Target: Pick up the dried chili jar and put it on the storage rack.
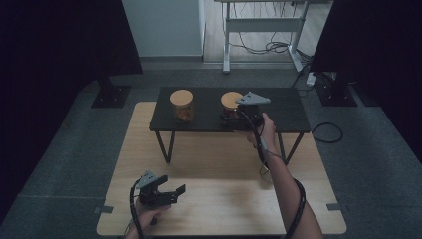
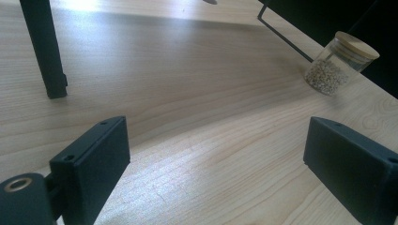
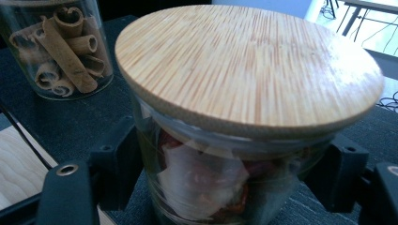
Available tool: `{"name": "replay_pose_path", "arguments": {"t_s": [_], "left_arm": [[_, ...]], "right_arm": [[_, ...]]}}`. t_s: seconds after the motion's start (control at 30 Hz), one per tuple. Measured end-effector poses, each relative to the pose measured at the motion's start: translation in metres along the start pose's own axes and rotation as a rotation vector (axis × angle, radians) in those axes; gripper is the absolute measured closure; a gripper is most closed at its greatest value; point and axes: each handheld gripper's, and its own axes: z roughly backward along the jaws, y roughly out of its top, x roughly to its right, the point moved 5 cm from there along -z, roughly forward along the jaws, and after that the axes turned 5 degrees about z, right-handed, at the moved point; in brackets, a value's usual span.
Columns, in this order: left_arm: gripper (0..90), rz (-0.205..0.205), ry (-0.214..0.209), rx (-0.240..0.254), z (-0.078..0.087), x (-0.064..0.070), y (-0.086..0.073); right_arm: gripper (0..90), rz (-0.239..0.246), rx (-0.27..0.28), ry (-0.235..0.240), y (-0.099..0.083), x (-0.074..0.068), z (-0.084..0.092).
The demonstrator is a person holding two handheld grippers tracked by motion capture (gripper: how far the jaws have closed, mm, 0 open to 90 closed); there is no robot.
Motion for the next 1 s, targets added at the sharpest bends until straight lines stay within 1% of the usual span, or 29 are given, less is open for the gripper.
{"name": "replay_pose_path", "arguments": {"t_s": [0.27,0.4,0.8,1.0], "left_arm": [[7.0,-0.002,0.001,0.0,0.0,0.0,0.0],[7.0,-0.002,0.002,-0.002,0.0,0.0,0.0],[6.9,-0.007,0.003,-0.005,-0.001,0.002,0.0],[6.9,-0.012,-0.004,-0.017,-0.003,0.002,0.0]], "right_arm": [[17.8,-0.007,-0.009,0.004,-0.001,-0.002,0.0],[16.2,-0.008,-0.005,-0.001,-0.003,-0.003,0.002],[15.2,-0.03,0.017,0.006,-0.011,-0.003,0.012],[12.8,-0.025,0.025,0.001,-0.017,-0.008,0.019]]}}
